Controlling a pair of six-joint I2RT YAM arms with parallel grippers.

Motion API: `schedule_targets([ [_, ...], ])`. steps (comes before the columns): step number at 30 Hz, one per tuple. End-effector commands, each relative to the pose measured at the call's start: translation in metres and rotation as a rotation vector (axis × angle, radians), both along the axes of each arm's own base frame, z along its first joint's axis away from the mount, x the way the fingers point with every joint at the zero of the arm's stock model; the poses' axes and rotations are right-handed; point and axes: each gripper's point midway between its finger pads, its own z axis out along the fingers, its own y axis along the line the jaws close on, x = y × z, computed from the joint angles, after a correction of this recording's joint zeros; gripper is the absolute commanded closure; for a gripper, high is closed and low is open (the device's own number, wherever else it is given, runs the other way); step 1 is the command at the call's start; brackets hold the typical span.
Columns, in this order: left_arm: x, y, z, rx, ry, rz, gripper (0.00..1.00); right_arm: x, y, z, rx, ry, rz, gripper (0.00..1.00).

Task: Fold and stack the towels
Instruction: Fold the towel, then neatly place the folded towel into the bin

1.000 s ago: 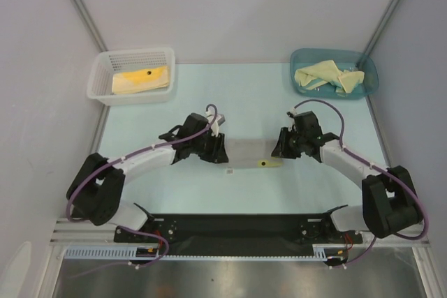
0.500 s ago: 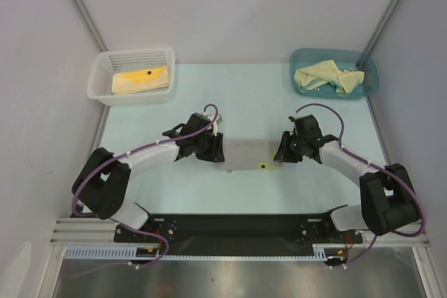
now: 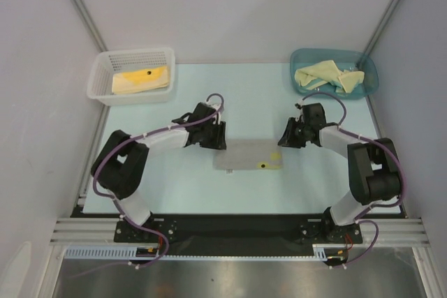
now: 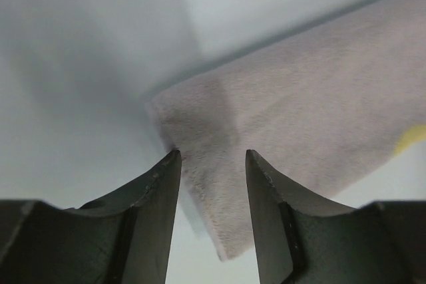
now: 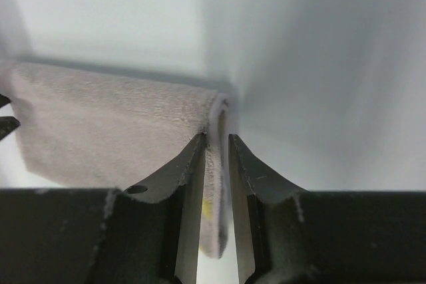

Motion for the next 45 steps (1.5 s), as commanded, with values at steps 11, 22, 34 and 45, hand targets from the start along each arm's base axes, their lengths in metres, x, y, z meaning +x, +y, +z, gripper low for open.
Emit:
schedule_targets([
  [11,0.028,0.009,0.053,0.015,-0.080,0.006,0.45,0.019,-0.016,0.040,-0.076,-0.060,-0.011,0.73],
  [22,-0.019,0.014,0.036,-0.091,-0.038,-0.027,0.30,-0.054,0.021,0.035,0.065,-0.007,0.088,0.79],
  [34,-0.030,0.013,-0.009,-0.106,0.039,-0.011,0.31,-0.073,0.012,-0.004,0.023,0.010,0.082,0.80],
  [45,-0.033,0.011,-0.034,-0.093,0.097,0.014,0.38,-0.070,0.014,0.009,0.043,-0.030,0.085,0.80],
])
